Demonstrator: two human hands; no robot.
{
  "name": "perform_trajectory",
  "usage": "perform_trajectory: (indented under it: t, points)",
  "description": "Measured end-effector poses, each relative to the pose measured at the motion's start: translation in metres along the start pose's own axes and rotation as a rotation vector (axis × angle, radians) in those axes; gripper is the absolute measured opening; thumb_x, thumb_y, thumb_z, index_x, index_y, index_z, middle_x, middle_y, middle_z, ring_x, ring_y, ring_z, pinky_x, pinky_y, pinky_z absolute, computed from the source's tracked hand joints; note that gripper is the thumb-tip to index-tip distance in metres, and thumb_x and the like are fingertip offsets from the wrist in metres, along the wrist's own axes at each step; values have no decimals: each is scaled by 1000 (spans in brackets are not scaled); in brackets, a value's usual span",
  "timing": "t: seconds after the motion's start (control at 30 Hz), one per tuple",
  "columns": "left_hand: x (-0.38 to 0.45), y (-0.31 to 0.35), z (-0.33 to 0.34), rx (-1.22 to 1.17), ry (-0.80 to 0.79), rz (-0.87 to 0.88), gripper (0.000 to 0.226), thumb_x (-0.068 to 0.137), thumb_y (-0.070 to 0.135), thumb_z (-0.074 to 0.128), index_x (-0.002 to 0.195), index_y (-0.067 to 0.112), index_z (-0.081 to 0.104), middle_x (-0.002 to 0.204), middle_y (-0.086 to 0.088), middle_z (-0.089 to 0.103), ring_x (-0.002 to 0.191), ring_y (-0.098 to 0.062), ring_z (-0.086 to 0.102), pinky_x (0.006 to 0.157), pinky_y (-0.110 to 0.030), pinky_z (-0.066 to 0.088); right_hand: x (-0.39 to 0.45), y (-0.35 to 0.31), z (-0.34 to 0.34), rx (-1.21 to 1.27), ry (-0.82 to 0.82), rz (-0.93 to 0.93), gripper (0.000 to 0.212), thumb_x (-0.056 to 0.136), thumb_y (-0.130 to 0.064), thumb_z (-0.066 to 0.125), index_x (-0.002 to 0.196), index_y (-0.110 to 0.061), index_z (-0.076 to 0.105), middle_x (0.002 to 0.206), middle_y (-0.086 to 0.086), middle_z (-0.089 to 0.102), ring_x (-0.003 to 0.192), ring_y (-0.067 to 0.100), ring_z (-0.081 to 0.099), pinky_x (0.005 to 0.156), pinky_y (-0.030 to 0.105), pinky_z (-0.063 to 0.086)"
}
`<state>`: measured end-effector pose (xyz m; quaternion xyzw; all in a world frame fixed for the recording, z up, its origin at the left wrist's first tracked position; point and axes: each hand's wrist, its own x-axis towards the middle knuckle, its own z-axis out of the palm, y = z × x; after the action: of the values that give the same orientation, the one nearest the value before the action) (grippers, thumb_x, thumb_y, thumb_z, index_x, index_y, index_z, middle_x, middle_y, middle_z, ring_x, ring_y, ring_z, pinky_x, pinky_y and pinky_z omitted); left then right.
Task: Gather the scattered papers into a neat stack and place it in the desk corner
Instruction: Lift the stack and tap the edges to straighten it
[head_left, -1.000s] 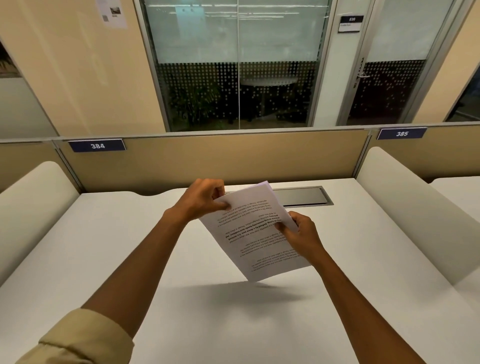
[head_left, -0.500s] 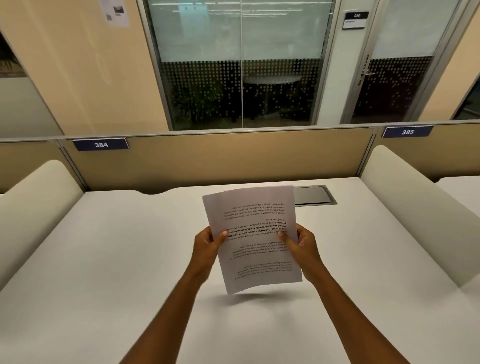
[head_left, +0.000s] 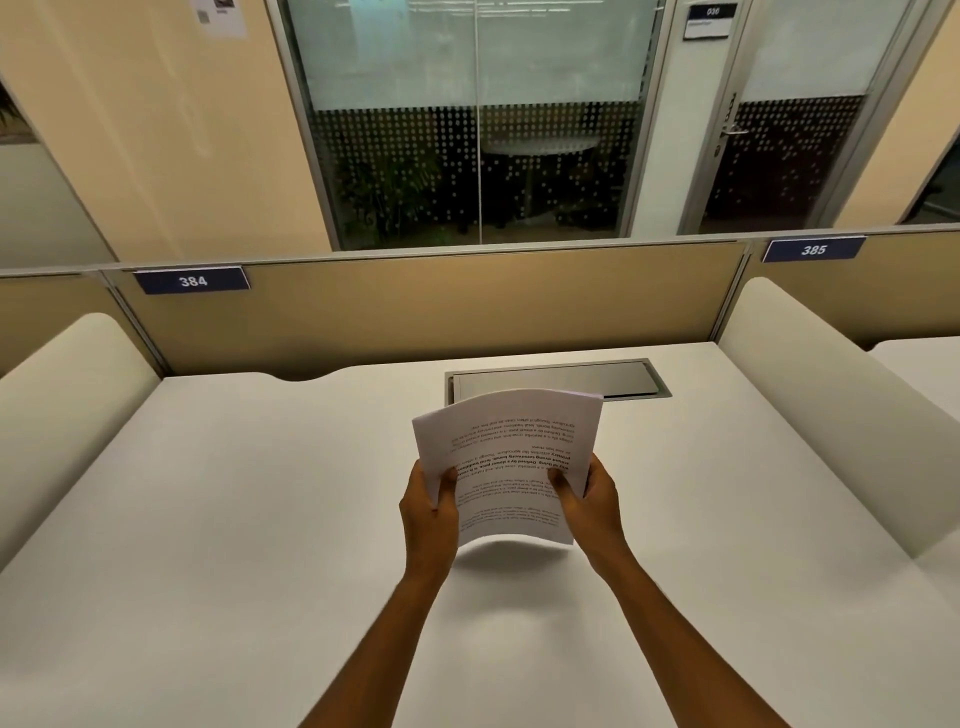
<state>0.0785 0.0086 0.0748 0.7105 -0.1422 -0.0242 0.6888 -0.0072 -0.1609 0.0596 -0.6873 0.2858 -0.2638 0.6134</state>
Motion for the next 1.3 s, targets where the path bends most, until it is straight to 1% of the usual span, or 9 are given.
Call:
perform_trajectory:
  t: [0.2, 0.27, 0.4, 0.53, 0.73, 0.83, 1.07, 1.17, 1.3]
  points:
    - [-12, -27, -6, 21, -103, -124, 33, 96, 5, 54, 127, 18, 54, 115, -5, 65, 109, -24, 63, 86, -42, 60, -12, 18, 2, 32, -27, 52, 33, 95, -22, 60, 122, -34, 45, 112, -7, 60, 101, 12, 60, 68, 17, 54]
    - [-10, -28, -6, 16, -112, -128, 34, 96, 3, 52, 128, 16, 53, 116, -6, 65, 109, -25, 63, 85, -40, 61, -11, 17, 2, 24, -37, 51, 33, 95, -21, 59, 122, -33, 44, 114, -5, 60, 101, 13, 60, 71, 21, 55]
    - [-3, -24, -6, 25, -107, -90, 34, 96, 4, 52, 128, 17, 53, 113, -3, 66, 104, -21, 65, 71, -22, 61, -6, 13, 1, -7, -56, 40, 35, 95, -20, 59, 122, -34, 42, 111, -8, 58, 97, 11, 61, 69, 20, 56]
    - [-1, -24, -8, 2, -109, -79, 35, 96, 5, 53, 129, 16, 53, 111, -3, 66, 101, -21, 66, 71, -20, 60, -4, 10, 0, 10, -50, 23, 36, 95, -19, 60, 122, -35, 42, 108, -15, 57, 95, 8, 61, 68, 17, 56]
    - [-7, -40, -10, 44, -158, -142, 35, 96, 5, 54, 128, 19, 53, 116, -2, 65, 108, -22, 63, 68, -18, 58, -14, 26, 1, -22, -69, 70, 38, 95, -18, 60, 123, -35, 40, 113, -8, 57, 99, 13, 60, 70, 18, 55]
    - [-3, -40, -9, 72, -161, -145, 35, 96, 5, 54, 128, 18, 54, 116, -3, 65, 107, -22, 63, 72, -19, 57, -11, 23, 0, -36, -60, 68, 37, 95, -19, 60, 122, -35, 41, 114, -6, 57, 99, 12, 60, 68, 16, 55]
    - [35, -22, -19, 218, -302, -93, 28, 95, 8, 55, 122, 15, 58, 114, -4, 68, 103, -23, 67, 84, -36, 60, 9, 0, -10, -16, -43, 18, 32, 92, -20, 64, 119, -27, 50, 112, -1, 64, 101, 20, 65, 84, 39, 60]
    - [63, -2, -30, 352, -388, -5, 21, 95, 13, 56, 115, 18, 59, 108, -1, 68, 94, -15, 68, 73, -22, 58, 17, -14, -18, 42, -28, -11, 32, 90, -22, 67, 119, -24, 54, 107, -1, 67, 96, 18, 68, 75, 30, 62]
    - [97, 25, -44, 511, -450, 67, 16, 92, 18, 61, 107, 14, 63, 103, -4, 70, 90, -20, 69, 76, -35, 60, 28, -29, -31, 95, 16, -55, 27, 87, -24, 71, 110, -22, 58, 98, 1, 69, 89, 18, 70, 64, 20, 59]
